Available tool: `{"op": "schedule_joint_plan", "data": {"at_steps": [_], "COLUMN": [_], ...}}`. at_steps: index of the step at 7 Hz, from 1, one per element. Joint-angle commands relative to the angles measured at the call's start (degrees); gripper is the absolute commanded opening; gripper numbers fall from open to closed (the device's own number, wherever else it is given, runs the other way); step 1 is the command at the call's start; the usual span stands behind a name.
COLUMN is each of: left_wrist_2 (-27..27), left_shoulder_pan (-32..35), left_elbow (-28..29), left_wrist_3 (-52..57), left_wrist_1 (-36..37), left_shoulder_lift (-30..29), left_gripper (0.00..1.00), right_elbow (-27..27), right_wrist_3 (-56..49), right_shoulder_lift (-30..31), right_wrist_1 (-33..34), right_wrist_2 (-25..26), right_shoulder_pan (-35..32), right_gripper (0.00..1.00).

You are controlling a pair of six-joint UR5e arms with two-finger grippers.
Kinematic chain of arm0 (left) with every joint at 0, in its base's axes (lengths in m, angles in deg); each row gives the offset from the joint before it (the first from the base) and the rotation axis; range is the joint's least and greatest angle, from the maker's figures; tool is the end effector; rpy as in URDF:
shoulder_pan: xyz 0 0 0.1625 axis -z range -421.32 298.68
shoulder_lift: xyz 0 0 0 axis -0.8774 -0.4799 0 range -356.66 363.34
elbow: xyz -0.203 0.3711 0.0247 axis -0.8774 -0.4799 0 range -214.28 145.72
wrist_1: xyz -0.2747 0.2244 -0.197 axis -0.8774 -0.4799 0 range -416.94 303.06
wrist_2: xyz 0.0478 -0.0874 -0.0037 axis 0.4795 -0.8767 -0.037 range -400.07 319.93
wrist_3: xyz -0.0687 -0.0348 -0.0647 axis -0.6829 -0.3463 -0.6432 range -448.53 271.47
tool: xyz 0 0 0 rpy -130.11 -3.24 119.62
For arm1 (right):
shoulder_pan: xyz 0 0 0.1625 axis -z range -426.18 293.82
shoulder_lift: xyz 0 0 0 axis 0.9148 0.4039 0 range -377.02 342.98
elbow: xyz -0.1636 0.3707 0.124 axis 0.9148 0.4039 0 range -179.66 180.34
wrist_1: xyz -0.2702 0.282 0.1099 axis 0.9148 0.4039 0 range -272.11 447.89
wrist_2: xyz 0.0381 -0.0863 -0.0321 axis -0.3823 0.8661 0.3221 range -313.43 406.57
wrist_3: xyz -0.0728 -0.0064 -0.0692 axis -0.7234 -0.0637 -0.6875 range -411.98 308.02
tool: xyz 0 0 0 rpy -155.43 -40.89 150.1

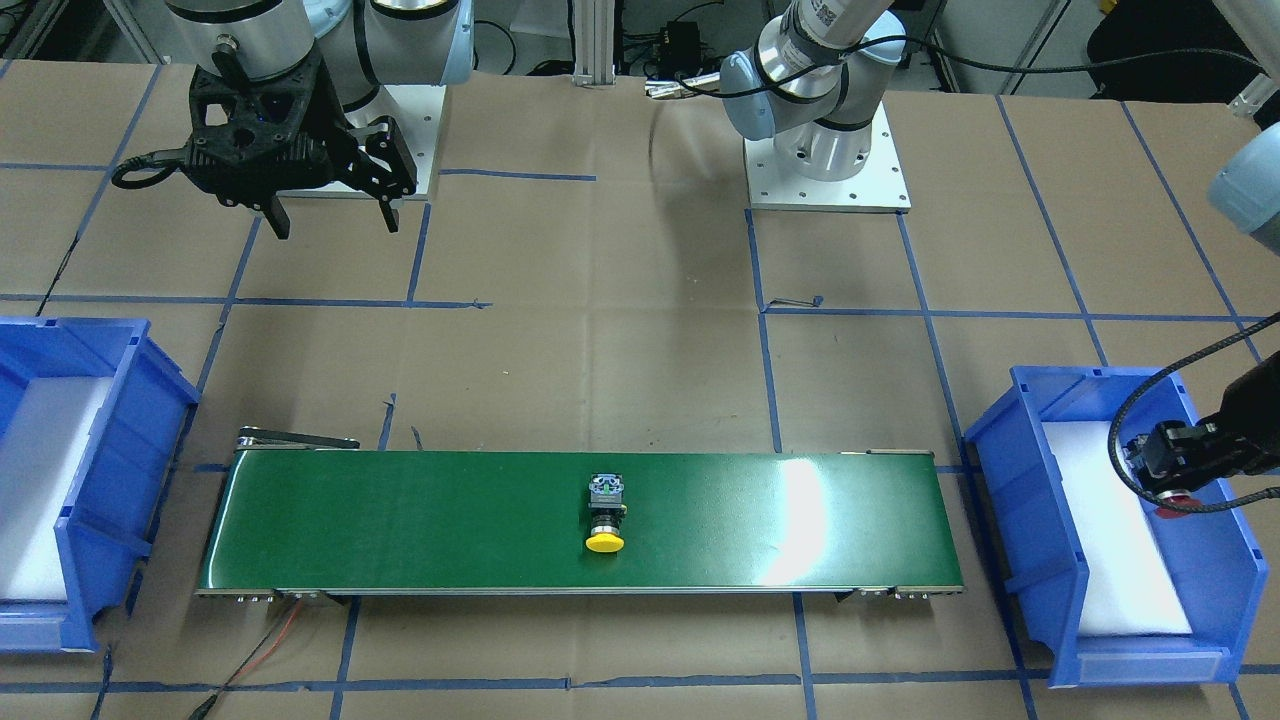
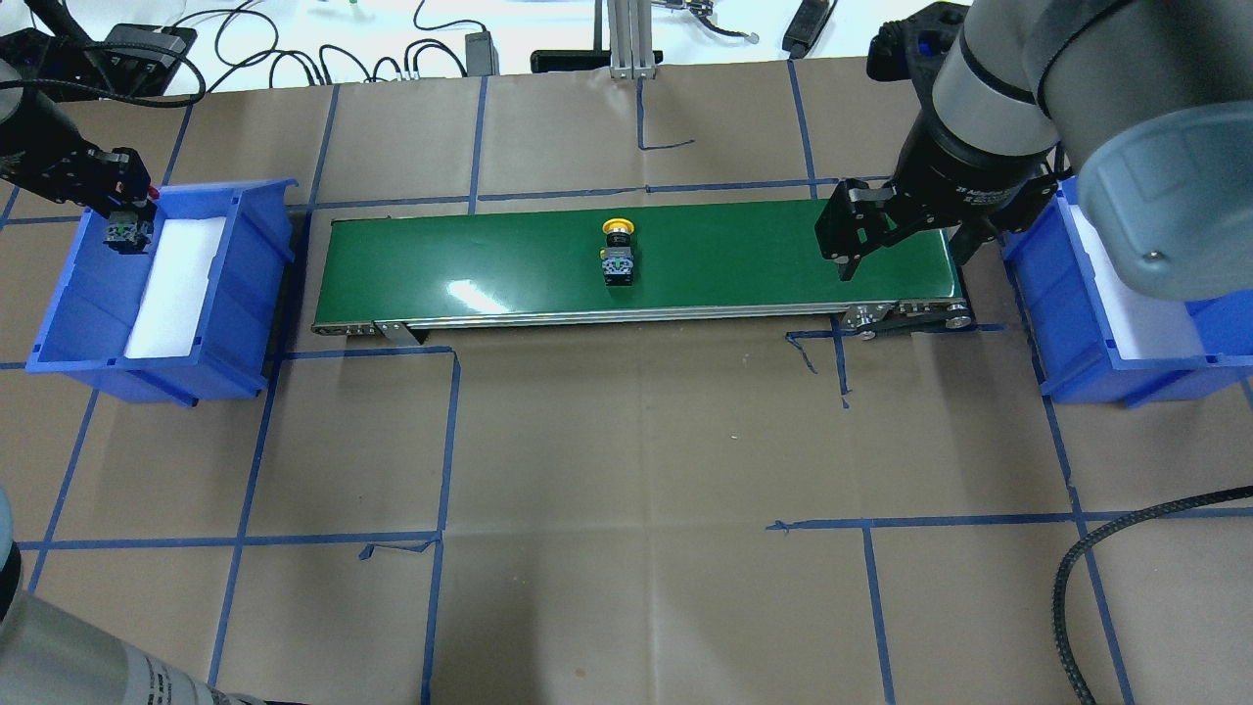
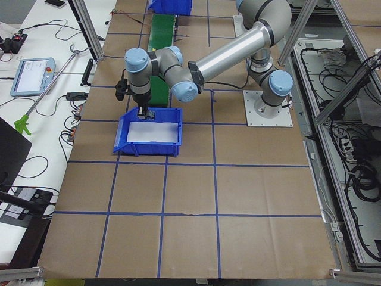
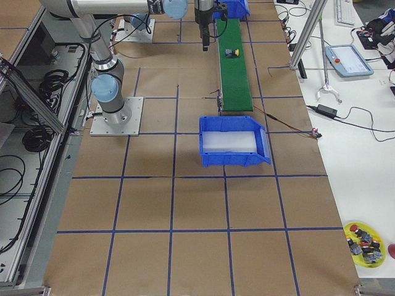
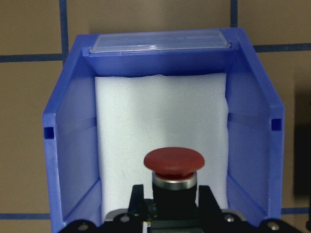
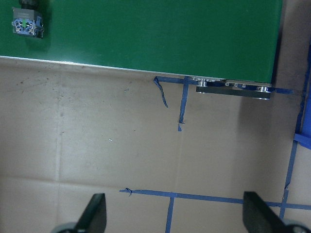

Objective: Transport two buttons from left to right
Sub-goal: 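Lift the red button and carry it onto the conveyor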

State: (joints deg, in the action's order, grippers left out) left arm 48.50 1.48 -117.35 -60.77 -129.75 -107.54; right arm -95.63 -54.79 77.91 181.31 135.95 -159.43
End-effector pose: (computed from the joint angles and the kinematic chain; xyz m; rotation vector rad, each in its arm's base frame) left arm 0.1662 -0.6208 0.3712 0.0167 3.1362 -0.0967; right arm 0.1597 -0.4422 0.4812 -0.1661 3.1255 -0.0650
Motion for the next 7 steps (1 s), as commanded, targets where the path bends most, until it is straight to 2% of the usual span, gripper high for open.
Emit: {"op": "schedule_joint_plan", "data": {"at_steps": [1,3,5,6,7], "left_wrist_2": [0.29,0.29,0.11,0.11,0.11], "left_shoulder_pan": [5.9,10.56,16.01,16.91,17.61], "left_elbow": [-0.77,-0.95,-3.48,-5.06,-7.69], "left_wrist_3": [-5.33,-12.25,-18.42,-19.75,-19.85], "left_wrist_1": [-3.29,-3.39,-2.26,-0.86,3.68], "left_shoulder_lift": [2.95,2.34,1.38,0.76,0.06], "left_gripper": [0.01,0.01,0.01,0.01,0.01], "right_elbow": [0.0,0.0,0.0,0.0,0.0], "right_wrist_3": [0.0,0.0,0.0,0.0,0.0], "right_shoulder_lift": [0.0,0.0,0.0,0.0,0.0], "right_wrist_1": [0.0,0.0,0.0,0.0,0.0], "right_wrist_2": [0.0,0.0,0.0,0.0,0.0], "right_shoulder_pan": [0.0,0.0,0.0,0.0,0.0], "right_gripper": [1.0,1.0,1.0,1.0,1.0]}}
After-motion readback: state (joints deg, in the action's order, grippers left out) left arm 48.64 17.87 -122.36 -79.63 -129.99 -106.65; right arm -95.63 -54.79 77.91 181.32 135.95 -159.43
